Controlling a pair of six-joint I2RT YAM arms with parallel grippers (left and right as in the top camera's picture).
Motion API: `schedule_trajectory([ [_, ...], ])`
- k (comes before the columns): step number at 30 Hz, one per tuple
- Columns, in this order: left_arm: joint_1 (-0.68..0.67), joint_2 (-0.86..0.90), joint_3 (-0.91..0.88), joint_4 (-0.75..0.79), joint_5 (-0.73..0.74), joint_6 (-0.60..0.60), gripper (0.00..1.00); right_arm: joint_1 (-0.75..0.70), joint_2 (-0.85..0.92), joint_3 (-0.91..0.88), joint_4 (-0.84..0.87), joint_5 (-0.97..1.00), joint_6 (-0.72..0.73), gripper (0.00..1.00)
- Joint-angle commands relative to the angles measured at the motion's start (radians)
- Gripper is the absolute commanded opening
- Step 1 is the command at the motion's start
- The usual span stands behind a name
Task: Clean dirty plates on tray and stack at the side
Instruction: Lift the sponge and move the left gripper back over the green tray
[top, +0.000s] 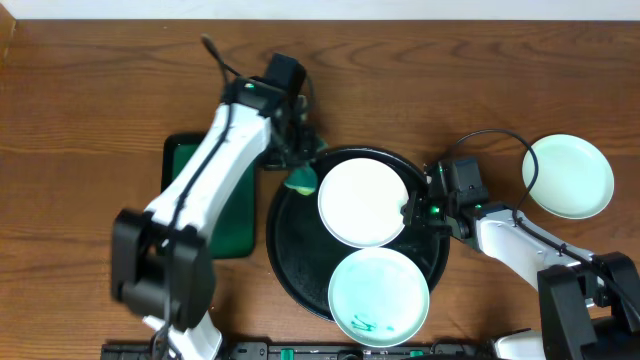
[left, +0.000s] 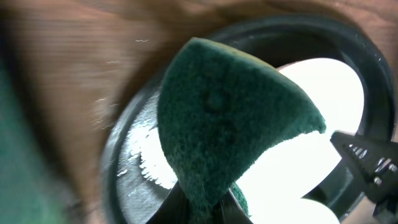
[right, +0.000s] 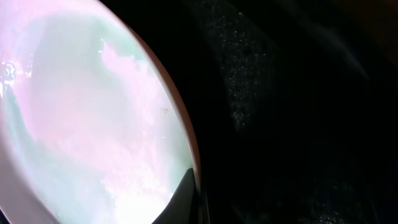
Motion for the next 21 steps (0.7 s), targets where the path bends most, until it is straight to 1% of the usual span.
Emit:
schedule_trajectory([
  [1, 0.024, -0.050, 0.002, -0.042, -0.132, 0.015, 0.07, -0.005, 0.031, -0.010, -0.007, -0.007, -0.066, 0.01],
  [8, 0.138, -0.058, 0.001, -0.120, -0.132, -0.003, 0.07, -0.004, 0.005, 0.054, -0.032, -0.113, -0.137, 0.01],
  [12, 0.213, -0.057, 0.001, -0.131, -0.132, -0.003, 0.07, 0.010, -0.042, 0.128, -0.131, -0.102, -0.216, 0.01],
  [17, 0.285, -0.057, -0.002, -0.147, -0.133, -0.001, 0.07, 0.043, -0.080, 0.251, -0.310, -0.002, -0.299, 0.01],
  [21, 0.326, -0.052, -0.015, -0.155, -0.133, -0.001, 0.07, 0.084, -0.087, 0.343, -0.447, 0.119, -0.348, 0.01],
])
